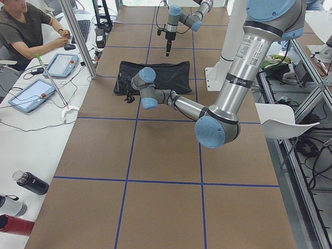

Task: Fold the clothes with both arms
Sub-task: 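Withdraw the left gripper while the right gripper moves to the shirt's side edge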

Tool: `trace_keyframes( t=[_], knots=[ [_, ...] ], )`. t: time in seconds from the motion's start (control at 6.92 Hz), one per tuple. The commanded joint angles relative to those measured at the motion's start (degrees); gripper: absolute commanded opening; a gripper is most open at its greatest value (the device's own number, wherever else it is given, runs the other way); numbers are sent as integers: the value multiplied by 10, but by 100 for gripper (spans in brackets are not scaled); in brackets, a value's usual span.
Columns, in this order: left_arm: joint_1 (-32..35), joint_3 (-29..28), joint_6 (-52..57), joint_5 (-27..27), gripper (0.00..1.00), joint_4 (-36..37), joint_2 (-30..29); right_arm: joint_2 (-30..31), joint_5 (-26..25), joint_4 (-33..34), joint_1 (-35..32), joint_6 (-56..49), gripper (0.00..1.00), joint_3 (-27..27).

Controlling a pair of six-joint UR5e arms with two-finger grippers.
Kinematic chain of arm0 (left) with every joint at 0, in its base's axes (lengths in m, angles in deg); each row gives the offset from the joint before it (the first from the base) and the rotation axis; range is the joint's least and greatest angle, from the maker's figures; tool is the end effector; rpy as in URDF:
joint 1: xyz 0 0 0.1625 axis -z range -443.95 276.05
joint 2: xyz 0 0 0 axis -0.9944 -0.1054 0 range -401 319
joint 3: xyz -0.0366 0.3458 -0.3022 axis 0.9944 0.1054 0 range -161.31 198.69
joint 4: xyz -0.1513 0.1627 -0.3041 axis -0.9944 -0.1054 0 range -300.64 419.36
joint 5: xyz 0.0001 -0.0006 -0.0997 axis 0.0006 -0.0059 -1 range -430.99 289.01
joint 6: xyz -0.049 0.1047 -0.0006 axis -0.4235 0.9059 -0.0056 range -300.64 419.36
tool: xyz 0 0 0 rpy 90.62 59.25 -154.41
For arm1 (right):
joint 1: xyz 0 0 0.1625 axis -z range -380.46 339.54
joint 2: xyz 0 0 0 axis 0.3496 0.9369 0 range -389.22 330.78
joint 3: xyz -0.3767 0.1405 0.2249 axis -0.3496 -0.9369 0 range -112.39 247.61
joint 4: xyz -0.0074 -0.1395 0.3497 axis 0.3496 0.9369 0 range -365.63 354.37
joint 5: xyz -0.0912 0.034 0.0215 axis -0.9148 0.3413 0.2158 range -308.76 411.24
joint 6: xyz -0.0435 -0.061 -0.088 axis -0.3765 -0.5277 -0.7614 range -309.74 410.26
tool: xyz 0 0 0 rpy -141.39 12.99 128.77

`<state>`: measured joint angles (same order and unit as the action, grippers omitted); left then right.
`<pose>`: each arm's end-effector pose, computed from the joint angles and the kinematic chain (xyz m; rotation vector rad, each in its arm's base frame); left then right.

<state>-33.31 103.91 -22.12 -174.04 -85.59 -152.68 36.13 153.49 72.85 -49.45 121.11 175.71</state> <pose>0.3265 -0.5669 0.4286 0.4496 1.1958 -0.4914 -0.4726 -0.3863 0.3271 0.2044 -0.9416 0.0570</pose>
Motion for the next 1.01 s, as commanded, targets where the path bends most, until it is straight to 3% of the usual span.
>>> trace_keyframes(
  t=[0.0, 0.29, 0.87],
  knots=[
    [2, 8, 11, -10, 100, -1, 15, -13, -88, 71, 57, -62, 100, 5],
    [2, 15, 11, -12, 100, -2, 25, -4, -99, 72, 63, -161, 100, 0],
    [1, 15, 10, -12, 100, -2, 24, 1, -99, 70, 67, -182, 100, -22]
  ],
)
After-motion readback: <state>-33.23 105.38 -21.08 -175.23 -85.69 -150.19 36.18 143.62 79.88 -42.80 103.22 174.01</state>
